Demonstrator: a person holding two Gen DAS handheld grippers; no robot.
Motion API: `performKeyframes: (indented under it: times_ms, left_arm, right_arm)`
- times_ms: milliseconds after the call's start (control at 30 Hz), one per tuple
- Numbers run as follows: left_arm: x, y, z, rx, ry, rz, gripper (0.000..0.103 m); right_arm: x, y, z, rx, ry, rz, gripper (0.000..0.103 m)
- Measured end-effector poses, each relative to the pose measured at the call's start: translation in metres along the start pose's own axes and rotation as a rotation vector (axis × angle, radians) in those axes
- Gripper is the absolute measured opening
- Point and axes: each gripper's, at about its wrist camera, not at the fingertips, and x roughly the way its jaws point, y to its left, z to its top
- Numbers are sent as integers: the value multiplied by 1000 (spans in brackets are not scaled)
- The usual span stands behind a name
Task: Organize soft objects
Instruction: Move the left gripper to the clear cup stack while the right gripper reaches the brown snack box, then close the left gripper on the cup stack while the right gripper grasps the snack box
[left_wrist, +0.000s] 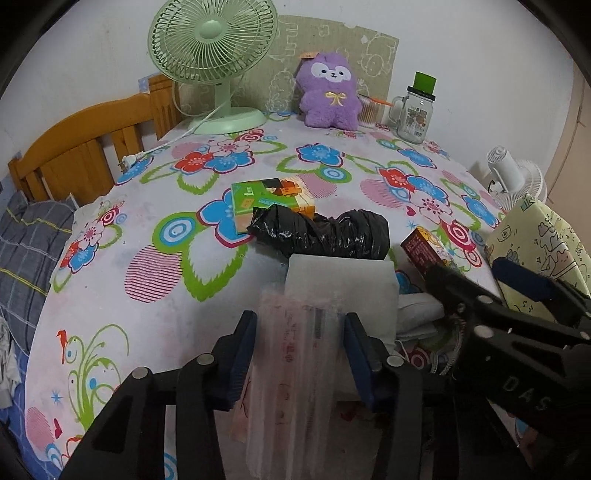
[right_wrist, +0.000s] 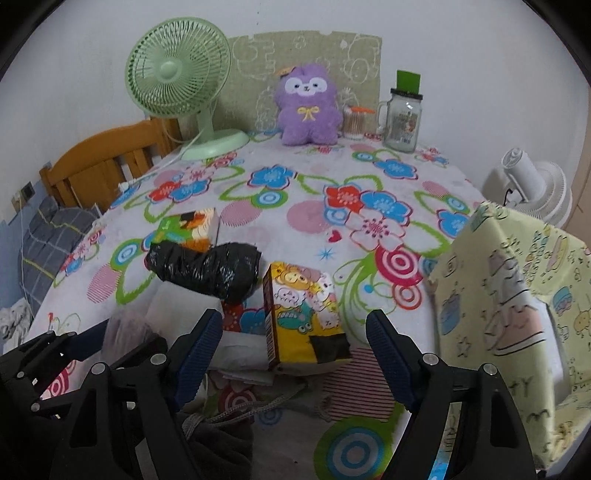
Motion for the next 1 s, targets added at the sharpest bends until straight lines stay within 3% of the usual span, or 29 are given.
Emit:
performKeyframes:
  times_ms: [200, 400, 533, 1000]
  left_arm:
    - [5, 1, 3, -1, -1, 5, 44]
    - [10, 0, 7, 3, -7, 12, 43]
    - [12, -1, 9, 7, -6, 16, 43]
    - [-1, -8, 8, 21, -40, 25, 42]
  right_arm:
    - [14, -5, 0, 33, 31, 5, 78]
    - [32, -6, 0, 21, 88, -16, 63]
    - [36, -6, -2, 28, 91, -1, 52]
    - [14, -9, -2, 36, 42, 4, 36]
